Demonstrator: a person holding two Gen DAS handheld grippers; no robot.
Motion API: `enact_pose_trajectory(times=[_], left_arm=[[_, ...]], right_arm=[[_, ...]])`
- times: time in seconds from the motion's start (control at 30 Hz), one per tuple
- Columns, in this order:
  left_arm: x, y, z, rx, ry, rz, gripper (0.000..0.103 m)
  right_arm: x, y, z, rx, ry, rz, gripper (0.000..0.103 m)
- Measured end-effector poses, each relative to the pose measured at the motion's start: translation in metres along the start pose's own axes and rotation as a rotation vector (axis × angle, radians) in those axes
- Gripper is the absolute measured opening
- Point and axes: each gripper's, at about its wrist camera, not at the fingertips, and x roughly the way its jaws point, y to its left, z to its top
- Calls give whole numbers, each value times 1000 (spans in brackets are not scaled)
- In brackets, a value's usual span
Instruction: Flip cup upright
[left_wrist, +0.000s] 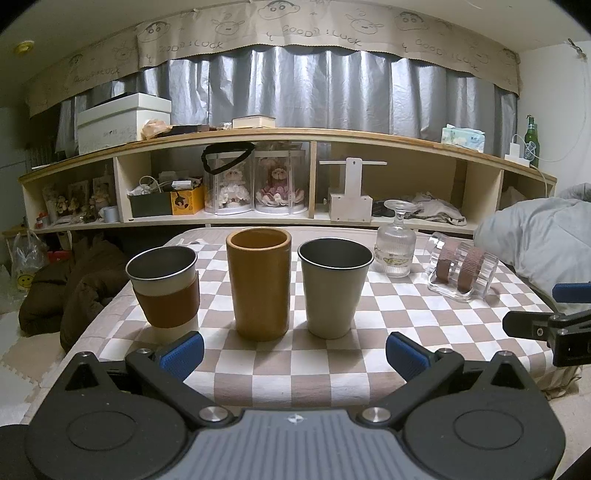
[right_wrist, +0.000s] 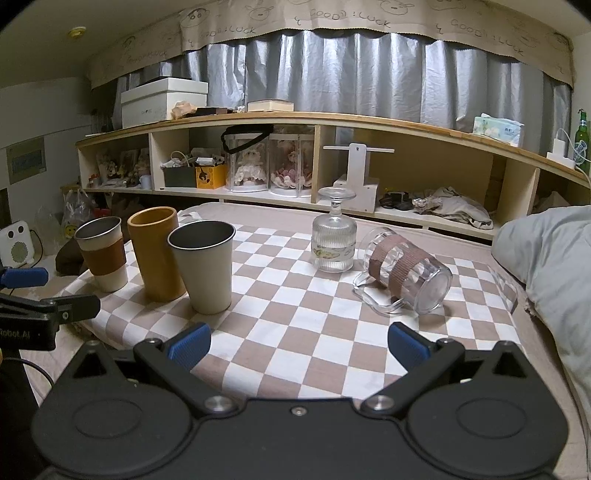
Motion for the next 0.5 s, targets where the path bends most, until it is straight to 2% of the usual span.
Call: enact_pose_trajectory(times=[0.5], left_arm=[[0,-1,-1,0,1,0,103]], right_arm=[[0,1,-1,-7,3,3,103]])
